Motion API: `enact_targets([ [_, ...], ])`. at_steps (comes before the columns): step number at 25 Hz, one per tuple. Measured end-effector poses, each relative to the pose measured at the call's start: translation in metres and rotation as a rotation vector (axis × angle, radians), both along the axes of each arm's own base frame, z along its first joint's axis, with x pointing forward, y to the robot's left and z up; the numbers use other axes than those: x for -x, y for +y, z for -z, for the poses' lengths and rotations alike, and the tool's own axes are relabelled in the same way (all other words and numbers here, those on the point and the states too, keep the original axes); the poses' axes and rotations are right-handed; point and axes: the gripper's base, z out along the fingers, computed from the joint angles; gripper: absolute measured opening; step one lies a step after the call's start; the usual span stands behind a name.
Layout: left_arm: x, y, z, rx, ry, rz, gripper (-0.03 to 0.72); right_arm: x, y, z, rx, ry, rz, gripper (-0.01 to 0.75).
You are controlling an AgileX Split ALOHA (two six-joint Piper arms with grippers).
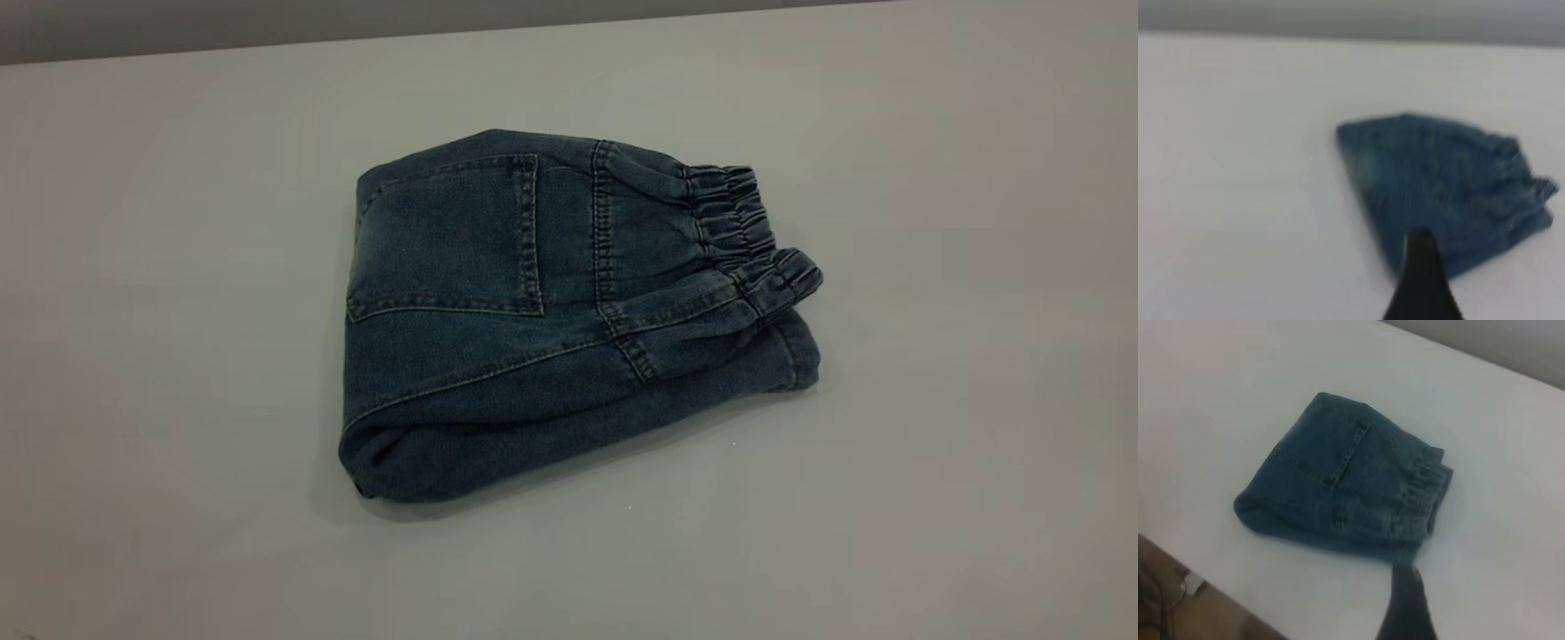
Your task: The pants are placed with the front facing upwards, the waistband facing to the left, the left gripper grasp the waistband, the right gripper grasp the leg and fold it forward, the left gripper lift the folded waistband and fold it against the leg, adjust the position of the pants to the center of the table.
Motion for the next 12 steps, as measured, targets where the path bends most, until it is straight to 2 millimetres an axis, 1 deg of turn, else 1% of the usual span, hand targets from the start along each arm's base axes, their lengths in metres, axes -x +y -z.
enact_targets([
  [4, 0.006, 0.004, 0.029, -0.023, 0.050, -0.045, 0.454, 0.025, -0.020, 0.048, 0.010, 0.014, 0.000, 0.459],
  [7, 0.010, 0.010, 0.038, -0.082, 0.039, -0.110, 0.454, 0.036, -0.029, 0.076, 0.004, 0.005, 0.001, 0.459],
  [9, 0.010, 0.016, 0.040, -0.126, 0.021, -0.158, 0.454, 0.041, -0.033, 0.087, -0.002, -0.008, 0.003, 0.459],
  [12, 0.007, 0.022, 0.042, -0.157, 0.006, -0.213, 0.454, 0.046, -0.037, 0.090, -0.020, -0.038, 0.005, 0.459],
])
